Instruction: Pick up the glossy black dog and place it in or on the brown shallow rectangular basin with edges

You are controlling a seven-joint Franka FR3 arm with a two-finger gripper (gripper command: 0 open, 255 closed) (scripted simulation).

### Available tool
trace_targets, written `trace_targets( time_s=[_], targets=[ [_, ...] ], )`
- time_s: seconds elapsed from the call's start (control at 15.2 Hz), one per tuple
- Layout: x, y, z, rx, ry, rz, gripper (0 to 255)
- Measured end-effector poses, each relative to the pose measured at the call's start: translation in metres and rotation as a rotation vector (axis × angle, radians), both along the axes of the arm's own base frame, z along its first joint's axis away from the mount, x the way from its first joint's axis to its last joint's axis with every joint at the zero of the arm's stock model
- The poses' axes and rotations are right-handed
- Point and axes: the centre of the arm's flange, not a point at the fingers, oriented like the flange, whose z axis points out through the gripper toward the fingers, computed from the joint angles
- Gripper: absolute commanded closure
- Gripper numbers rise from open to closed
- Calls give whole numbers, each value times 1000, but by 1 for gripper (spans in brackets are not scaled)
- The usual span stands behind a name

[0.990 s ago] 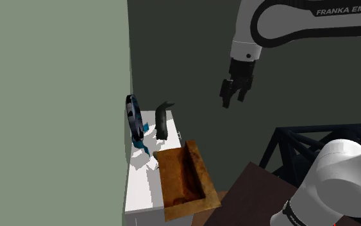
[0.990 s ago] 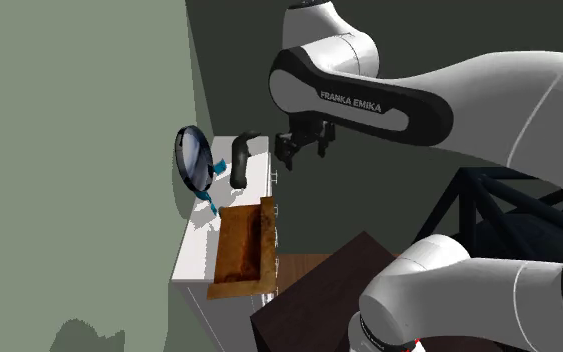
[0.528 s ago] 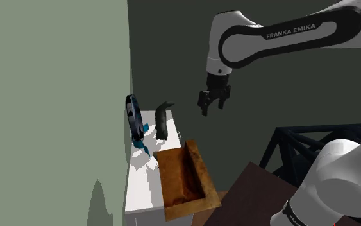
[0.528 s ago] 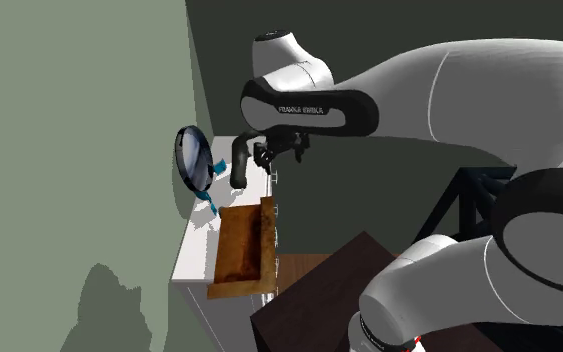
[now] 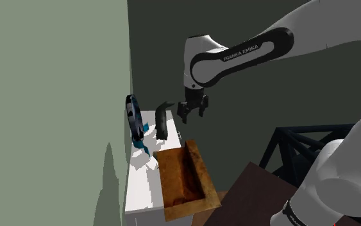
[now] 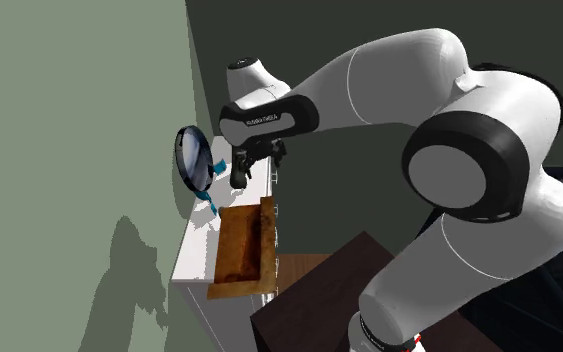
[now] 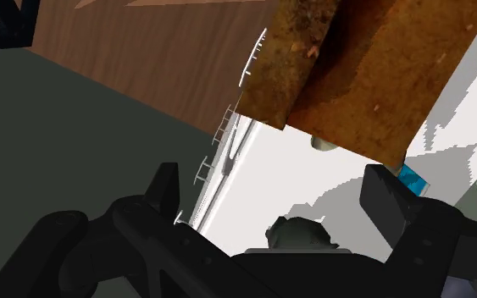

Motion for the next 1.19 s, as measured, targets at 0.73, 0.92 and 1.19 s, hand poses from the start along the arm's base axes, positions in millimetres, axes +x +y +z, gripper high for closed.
trace_targets(
  time_s=[0.73,0.92,1.19],
  targets=[
    [111,24,-90,-37,-6,-49,0],
    [141,27,-116,-48,-8,-62,0],
    [168,30,-144,-57,-10,-74,0]
  ],
)
